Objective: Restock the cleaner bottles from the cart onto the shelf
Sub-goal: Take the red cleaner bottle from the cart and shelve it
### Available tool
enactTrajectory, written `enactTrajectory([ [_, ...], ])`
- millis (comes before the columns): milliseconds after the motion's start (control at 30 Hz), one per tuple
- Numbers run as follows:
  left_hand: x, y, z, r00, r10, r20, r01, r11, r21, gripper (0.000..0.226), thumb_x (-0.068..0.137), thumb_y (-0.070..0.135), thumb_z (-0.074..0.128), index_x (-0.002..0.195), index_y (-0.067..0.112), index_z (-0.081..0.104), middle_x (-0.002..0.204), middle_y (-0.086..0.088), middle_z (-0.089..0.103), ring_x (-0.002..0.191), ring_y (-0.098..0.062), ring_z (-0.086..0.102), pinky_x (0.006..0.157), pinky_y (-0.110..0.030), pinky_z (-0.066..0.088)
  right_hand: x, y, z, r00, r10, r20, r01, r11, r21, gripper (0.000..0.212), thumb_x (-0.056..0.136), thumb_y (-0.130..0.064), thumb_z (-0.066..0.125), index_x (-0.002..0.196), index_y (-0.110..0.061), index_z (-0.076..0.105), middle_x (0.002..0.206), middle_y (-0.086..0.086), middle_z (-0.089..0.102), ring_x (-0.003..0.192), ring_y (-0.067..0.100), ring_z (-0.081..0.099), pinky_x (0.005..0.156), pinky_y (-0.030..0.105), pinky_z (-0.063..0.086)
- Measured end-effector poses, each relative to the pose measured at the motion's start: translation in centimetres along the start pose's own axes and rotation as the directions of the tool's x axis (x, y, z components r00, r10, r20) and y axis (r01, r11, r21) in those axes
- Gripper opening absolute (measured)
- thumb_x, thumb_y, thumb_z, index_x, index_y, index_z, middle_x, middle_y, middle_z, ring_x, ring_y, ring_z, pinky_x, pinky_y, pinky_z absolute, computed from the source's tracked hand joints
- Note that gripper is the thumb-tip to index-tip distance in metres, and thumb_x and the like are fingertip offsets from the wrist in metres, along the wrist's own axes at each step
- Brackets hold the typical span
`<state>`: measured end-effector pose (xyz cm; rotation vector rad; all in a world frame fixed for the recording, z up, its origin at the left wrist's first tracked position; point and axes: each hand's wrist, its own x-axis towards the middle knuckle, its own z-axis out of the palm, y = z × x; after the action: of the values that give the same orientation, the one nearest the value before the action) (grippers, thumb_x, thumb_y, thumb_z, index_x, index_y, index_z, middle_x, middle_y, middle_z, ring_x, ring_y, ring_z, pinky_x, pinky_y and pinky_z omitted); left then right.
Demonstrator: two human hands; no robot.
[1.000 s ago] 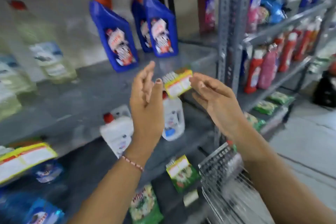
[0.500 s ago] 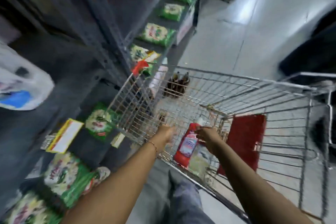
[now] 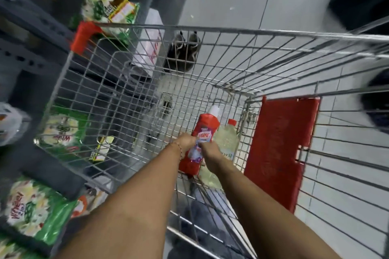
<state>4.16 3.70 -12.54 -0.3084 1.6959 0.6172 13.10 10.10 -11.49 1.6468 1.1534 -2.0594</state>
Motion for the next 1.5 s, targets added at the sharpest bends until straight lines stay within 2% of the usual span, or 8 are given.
enactTrajectory([
  [67,4.6,-2.4,0.3,1.000,0.026,0.009,-0.027,0.997,0.071,0.076,0.047,0.045,0.080,0.111,0.006,0.070,0.113,-0.022,0.071,0.105,-0.035,0.069,0.094,-0.051,0.054,-1.1,-1.0,-0.1,1.000,0.009,0.016,-0.009,1.000,-0.003,0.017,0.087,0.002,0.055,0.099,0.003,0.067,0.107,0.029,0.068,0.099,0.038,0.065,0.095,0.056,0.051],
  [167,-0.2,0.2,-0.5,0.995,0.098,-0.006,-0.096,0.986,0.139,0.050,0.072,0.024,0.078,0.116,0.005,0.066,0.120,-0.020,0.068,0.108,-0.032,0.067,0.097,-0.043,0.052,-1.2,-1.2,-0.6,0.997,0.030,0.068,-0.030,1.000,0.002,0.033,0.086,0.013,0.049,0.116,0.014,0.061,0.112,0.031,0.067,0.087,0.033,0.067,0.074,0.039,0.061],
  [300,-5.8,3.0,-2.7,0.998,0.034,0.045,-0.042,0.980,0.194,0.037,0.089,0.010,0.061,0.123,-0.003,0.057,0.127,-0.024,0.062,0.118,-0.038,0.060,0.094,-0.041,0.050,-3.7,-1.8,-0.9,0.992,0.043,0.120,-0.044,0.999,0.004,0.028,0.087,0.019,0.042,0.096,0.004,0.063,0.094,0.017,0.068,0.076,0.022,0.065,0.062,0.026,0.053],
  [467,-13.1,4.2,-7.0,0.976,0.156,0.149,-0.148,0.987,-0.061,0.009,0.092,0.004,0.059,0.098,0.010,0.060,0.100,-0.011,0.068,0.086,-0.022,0.065,0.076,-0.037,0.058,-8.6,-6.7,-0.4,0.964,-0.078,0.256,0.097,0.993,-0.063,0.013,0.093,0.006,0.056,0.099,-0.003,0.063,0.095,0.012,0.067,0.077,0.016,0.065,0.056,0.020,0.058],
  [700,-28.6,3.1,-14.1,0.895,0.444,-0.039,-0.432,0.840,-0.328,0.026,0.093,0.008,0.057,0.119,0.005,0.057,0.124,-0.018,0.064,0.116,-0.035,0.061,0.099,-0.056,0.048,-20.1,-16.1,4.6,0.794,-0.309,0.523,0.450,0.878,-0.164,0.016,0.092,-0.006,0.063,0.104,-0.012,0.071,0.096,0.005,0.074,0.083,0.021,0.068,0.080,0.040,0.057],
  [867,-42.2,0.6,-18.5,0.705,0.651,-0.281,-0.708,0.630,-0.318,0.019,0.092,0.004,0.058,0.108,0.015,0.063,0.094,-0.003,0.073,0.070,-0.009,0.072,0.057,-0.029,0.059,-32.7,-20.9,10.0,0.590,-0.441,0.676,0.666,0.739,-0.099,0.024,0.086,-0.009,0.070,0.109,-0.006,0.073,0.109,0.015,0.077,0.088,0.028,0.072,0.077,0.043,0.061],
  [1167,-66.3,-8.0,-23.1,0.253,0.711,-0.656,-0.948,0.316,-0.023,0.027,0.090,0.010,0.062,0.117,0.015,0.065,0.110,-0.004,0.075,0.094,-0.018,0.071,0.082,-0.042,0.058,-55.7,-22.8,19.6,0.092,-0.501,0.861,0.885,0.437,0.160,0.027,0.090,-0.006,0.065,0.116,-0.006,0.072,0.113,0.015,0.076,0.103,0.031,0.072,0.091,0.050,0.055],
  [1500,-81.7,-16.5,-25.3,-0.060,0.612,-0.788,-0.962,0.175,0.210,0.034,0.091,0.010,0.061,0.125,0.012,0.059,0.111,-0.007,0.072,0.086,-0.013,0.072,0.073,-0.035,0.060,-72.5,-20.5,27.0,-0.205,-0.406,0.890,0.898,0.283,0.336,0.024,0.089,-0.007,0.068,0.112,-0.011,0.072,0.109,0.008,0.078,0.103,0.024,0.074,0.085,0.045,0.061],
])
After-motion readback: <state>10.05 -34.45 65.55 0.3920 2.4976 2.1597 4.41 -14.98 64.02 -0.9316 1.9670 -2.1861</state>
